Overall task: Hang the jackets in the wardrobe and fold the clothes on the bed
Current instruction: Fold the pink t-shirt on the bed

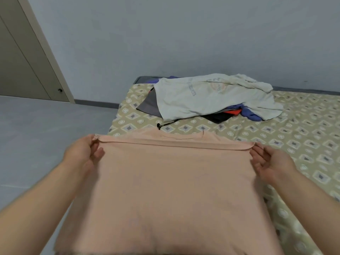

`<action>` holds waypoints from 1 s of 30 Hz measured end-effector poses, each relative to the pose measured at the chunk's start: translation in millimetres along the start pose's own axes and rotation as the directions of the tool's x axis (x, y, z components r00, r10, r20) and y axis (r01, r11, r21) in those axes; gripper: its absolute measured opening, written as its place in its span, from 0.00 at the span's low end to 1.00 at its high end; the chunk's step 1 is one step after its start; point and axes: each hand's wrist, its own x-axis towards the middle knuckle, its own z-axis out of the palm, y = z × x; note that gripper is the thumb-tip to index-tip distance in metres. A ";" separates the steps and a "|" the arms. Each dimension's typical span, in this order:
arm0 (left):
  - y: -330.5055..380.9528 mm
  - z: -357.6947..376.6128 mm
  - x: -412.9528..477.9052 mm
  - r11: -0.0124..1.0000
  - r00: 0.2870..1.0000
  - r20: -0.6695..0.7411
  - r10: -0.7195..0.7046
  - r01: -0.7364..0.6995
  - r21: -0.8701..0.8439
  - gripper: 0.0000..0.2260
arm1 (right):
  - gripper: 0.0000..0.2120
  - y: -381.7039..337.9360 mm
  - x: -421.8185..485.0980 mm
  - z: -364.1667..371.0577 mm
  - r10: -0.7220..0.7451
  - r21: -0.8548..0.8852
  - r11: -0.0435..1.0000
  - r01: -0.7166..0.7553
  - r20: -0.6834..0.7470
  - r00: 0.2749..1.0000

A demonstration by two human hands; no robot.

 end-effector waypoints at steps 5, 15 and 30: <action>8.0 41.4 49.0 0.999 0.996 0.074 0.045 -0.044 -0.016 0.06 | 0.17 -3.9 52.2 40.8 -0.046 -0.068 0.997 0.048 0.040 0.998; -15.5 60.0 49.5 0.891 0.932 0.296 0.208 -0.306 0.335 0.22 | 0.30 24.1 56.1 72.9 -0.241 -0.334 0.891 0.308 0.228 0.943; -118.4 -148.9 -93.4 0.424 0.900 0.255 0.354 -0.397 0.814 0.05 | 0.12 139.7 -81.7 -110.9 -0.479 -0.803 0.513 0.303 0.025 0.877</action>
